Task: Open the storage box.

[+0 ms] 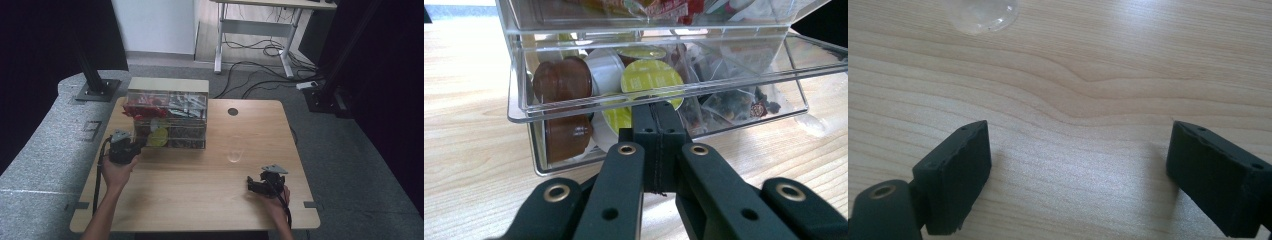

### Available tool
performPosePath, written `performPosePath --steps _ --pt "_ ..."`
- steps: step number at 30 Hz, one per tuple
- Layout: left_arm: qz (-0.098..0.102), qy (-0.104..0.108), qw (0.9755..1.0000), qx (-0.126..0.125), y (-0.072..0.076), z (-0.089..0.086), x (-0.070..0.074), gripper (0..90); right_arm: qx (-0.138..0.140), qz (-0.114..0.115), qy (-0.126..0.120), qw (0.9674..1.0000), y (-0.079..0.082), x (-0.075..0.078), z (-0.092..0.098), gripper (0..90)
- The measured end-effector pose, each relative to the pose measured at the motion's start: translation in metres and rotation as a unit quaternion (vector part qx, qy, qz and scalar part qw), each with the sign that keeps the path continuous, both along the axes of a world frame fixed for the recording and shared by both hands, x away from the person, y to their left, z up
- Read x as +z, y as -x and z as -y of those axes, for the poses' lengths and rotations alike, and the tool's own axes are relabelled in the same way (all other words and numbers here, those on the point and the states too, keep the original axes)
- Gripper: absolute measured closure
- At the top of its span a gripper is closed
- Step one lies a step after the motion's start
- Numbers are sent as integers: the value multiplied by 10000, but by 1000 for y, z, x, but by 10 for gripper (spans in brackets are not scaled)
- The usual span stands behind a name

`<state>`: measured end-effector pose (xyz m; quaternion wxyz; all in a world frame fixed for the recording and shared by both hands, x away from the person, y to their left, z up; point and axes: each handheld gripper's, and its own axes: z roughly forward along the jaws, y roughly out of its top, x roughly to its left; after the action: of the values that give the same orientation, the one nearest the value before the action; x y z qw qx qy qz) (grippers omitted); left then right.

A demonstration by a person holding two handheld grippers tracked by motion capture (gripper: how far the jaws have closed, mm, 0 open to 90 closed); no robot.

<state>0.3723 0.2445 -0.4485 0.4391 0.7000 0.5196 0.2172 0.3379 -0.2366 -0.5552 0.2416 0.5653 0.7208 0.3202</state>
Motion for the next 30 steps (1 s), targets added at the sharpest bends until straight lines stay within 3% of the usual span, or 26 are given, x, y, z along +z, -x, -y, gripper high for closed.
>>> performPosePath --steps 16,30 --pt "192 47 9997 112 -4 -4 13 900 11 3 5 10000 0 0 0 108" --pt "206 115 9996 167 -10 -7 18 899 25 9 8 10000 -1 0 1 109"
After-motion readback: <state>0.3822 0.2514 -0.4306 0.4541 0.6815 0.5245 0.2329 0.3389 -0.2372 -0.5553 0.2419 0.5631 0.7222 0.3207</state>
